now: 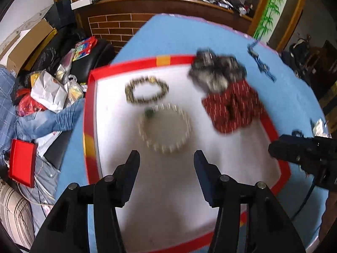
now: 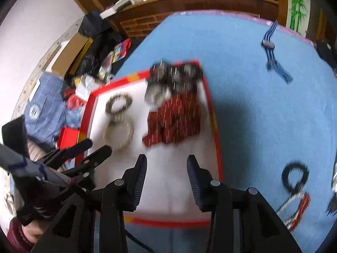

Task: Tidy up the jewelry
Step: 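Carry the pearl bracelet and red scrunchie into the box and open both tools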

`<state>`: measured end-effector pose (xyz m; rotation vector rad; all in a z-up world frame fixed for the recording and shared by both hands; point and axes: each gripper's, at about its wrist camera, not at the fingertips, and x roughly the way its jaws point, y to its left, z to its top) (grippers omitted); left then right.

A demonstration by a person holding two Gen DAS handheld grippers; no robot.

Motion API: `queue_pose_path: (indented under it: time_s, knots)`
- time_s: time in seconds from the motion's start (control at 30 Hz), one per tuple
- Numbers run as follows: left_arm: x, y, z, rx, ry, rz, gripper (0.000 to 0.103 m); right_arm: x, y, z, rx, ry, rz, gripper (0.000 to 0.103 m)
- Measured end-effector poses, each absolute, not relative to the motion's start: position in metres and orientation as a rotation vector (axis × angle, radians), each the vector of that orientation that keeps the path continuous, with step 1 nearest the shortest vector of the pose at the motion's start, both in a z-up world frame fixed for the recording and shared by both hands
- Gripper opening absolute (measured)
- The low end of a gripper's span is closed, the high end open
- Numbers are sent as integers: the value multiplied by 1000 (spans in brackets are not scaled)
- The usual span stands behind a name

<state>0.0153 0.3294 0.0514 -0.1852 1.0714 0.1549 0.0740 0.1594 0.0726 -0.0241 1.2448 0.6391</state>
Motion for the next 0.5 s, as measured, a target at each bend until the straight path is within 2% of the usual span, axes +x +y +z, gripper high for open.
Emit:
queue_pose_path:
  time_s: [0.13, 0.2, 0.33, 0.5]
  knots:
    - [1, 318, 38, -189, 1090, 159, 52, 59, 152, 51, -28, 1308, 632, 43]
    - [-8, 313, 44, -145, 1016, 214, 52, 55, 147, 53, -14, 1274, 640, 43]
    - [-8, 307, 58, -114, 941, 267, 52, 56, 144, 75, -20, 1082, 583, 43]
    - [1, 302, 56, -43, 890, 286, 52, 56, 171, 85, -191, 858, 539, 43]
